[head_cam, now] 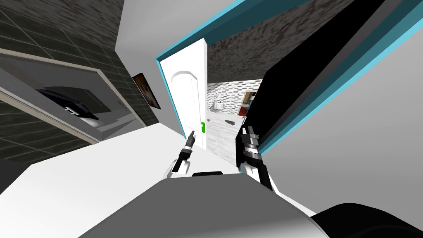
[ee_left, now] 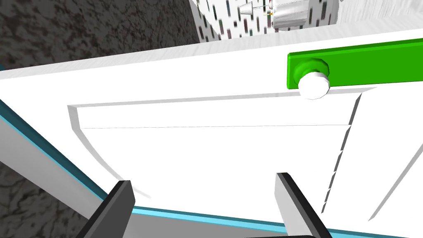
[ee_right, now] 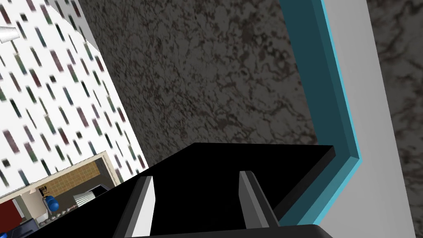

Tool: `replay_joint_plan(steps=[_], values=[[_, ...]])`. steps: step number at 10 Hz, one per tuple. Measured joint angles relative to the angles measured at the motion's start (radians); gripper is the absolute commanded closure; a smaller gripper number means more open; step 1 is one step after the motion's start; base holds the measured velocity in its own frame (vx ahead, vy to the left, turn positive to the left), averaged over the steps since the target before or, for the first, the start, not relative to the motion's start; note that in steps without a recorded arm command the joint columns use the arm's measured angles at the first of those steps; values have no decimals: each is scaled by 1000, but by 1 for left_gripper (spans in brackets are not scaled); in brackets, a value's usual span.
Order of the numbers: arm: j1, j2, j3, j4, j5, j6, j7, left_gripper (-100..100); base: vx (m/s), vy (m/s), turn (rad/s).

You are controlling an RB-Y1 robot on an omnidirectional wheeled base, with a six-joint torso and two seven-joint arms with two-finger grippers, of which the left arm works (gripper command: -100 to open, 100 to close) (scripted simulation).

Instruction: Push the door open

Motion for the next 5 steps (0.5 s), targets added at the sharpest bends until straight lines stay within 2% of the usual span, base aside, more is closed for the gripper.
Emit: replay_joint_plan(steps=[2, 5], values=[[-24, 3, -15, 46, 3, 6, 8, -100, 80, 103, -101], [-76, 3, -33, 122, 7, 25, 20, -100, 71, 136, -103]])
